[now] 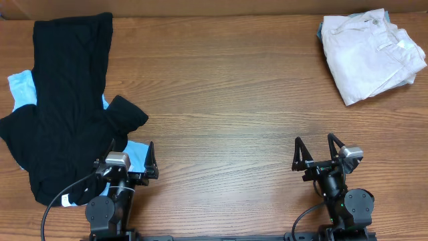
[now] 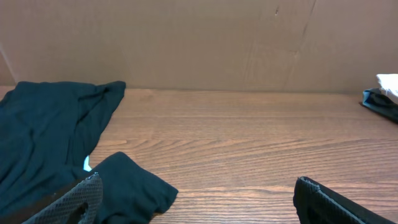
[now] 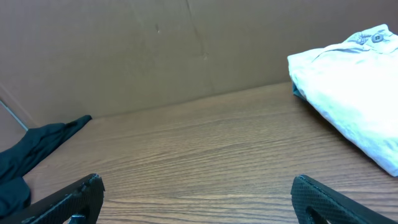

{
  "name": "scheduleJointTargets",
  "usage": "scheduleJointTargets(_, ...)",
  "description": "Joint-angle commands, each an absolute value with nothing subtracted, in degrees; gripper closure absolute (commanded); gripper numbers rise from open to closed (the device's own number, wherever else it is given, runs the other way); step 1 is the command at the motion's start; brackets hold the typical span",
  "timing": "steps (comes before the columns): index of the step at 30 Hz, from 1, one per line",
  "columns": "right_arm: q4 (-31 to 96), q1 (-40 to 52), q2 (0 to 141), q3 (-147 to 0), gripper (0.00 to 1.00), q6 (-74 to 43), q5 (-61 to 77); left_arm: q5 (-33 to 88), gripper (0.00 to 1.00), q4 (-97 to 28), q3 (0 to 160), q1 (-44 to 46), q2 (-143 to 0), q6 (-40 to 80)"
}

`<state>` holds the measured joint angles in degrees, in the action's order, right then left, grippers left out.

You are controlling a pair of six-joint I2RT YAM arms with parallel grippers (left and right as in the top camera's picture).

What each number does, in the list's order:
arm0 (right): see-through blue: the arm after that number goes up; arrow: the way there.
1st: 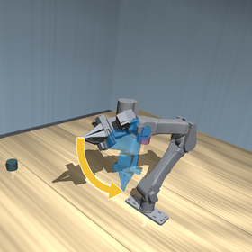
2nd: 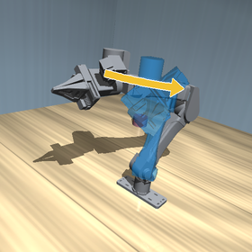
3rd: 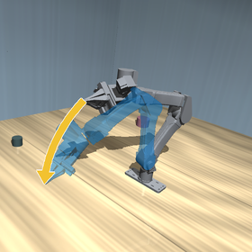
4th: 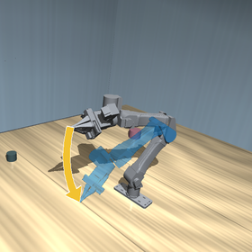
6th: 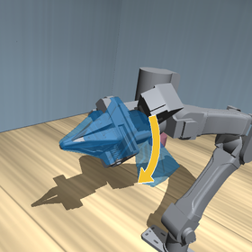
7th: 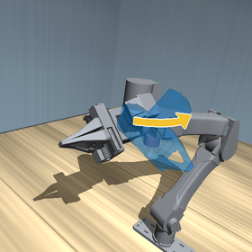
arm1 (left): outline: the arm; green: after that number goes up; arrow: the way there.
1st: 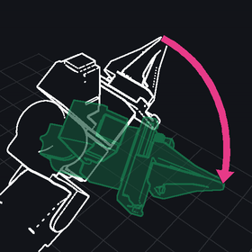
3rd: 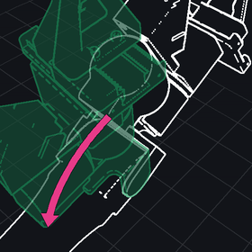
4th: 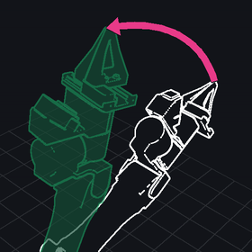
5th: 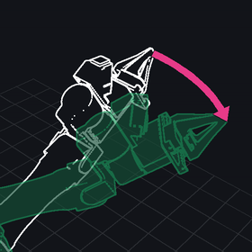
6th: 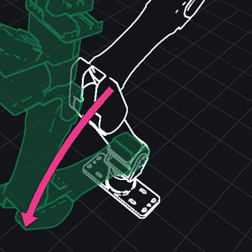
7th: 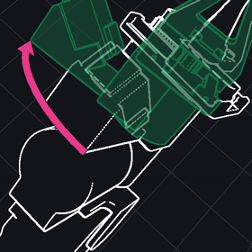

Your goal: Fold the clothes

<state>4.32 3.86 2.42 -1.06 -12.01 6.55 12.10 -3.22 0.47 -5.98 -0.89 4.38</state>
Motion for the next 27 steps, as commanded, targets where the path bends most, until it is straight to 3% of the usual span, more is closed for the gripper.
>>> scheduleJointTargets(1,4.12,4.16,1.89,-0.47,0.00,-12.47,6.07,11.42,0.00,-3.20,0.27,-6.02,-0.27,4.71)
scheduleJointTargets(27,3.66,4.12,1.89,-0.47,0.00,-12.08,5.65,11.42,0.00,-3.20,0.27,-6.02,-0.25,4.73)
